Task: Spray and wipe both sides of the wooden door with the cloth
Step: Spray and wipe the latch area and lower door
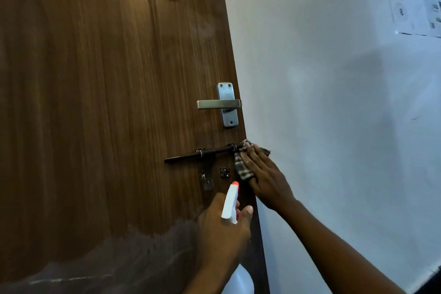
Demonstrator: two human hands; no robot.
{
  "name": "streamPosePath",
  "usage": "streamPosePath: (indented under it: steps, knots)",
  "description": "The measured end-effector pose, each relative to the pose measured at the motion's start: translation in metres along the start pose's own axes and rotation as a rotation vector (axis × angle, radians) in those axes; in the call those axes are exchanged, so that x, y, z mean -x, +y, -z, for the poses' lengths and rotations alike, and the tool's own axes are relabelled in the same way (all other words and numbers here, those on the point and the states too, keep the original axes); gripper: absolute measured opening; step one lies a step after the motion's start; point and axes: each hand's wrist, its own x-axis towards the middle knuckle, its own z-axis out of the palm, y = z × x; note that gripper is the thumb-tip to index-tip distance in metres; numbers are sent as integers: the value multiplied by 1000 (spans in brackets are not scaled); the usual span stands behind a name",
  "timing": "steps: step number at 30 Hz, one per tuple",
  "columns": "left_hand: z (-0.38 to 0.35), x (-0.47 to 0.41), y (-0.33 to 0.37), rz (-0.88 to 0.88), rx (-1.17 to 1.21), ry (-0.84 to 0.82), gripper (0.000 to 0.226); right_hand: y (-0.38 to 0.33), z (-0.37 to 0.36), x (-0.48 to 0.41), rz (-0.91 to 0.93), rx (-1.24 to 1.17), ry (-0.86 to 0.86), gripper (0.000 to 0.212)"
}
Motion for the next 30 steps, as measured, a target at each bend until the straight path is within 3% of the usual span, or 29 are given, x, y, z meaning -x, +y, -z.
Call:
streamPosePath:
  steps: [5,9,10,12,15,16,19,21,23,25,27,30]
  knots:
    - [-13,12,-39,8,-154,17,35,-27,-33,57,-58,-83,12,63]
    - [-16,29,-78,96,-241,-2,73,-47,-59,159,64,3,-38,60]
    - [-15,32,-83,142,-220,-24,66,-47,-59,165,65,8,-43,57]
    - [-8,37,-87,162,-158,18,26,-59,-58,142,-71,-19,-8,56]
    - [5,42,-91,142,-85,118,27,-101,-54,79,-388,-151,40,64]
    - [10,42,-90,105,-93,153,26,-119,-55,67,-392,-170,58,65]
    - [24,47,-94,58,-72,204,20,-153,-70,100,-56,-107,32,71]
    - [29,53,-99,59,-95,185,29,-139,-76,150,127,-78,-31,78]
    - [28,60,-105,42,-110,174,43,-106,-72,185,27,-61,-80,81]
    - [24,65,-106,103,-56,152,42,-79,-62,184,-236,-102,-79,88]
    - [17,65,-109,203,-25,128,41,-80,-57,155,-422,-160,-36,80]
    - [17,62,-113,226,-123,221,53,-123,-59,103,-349,-189,27,69]
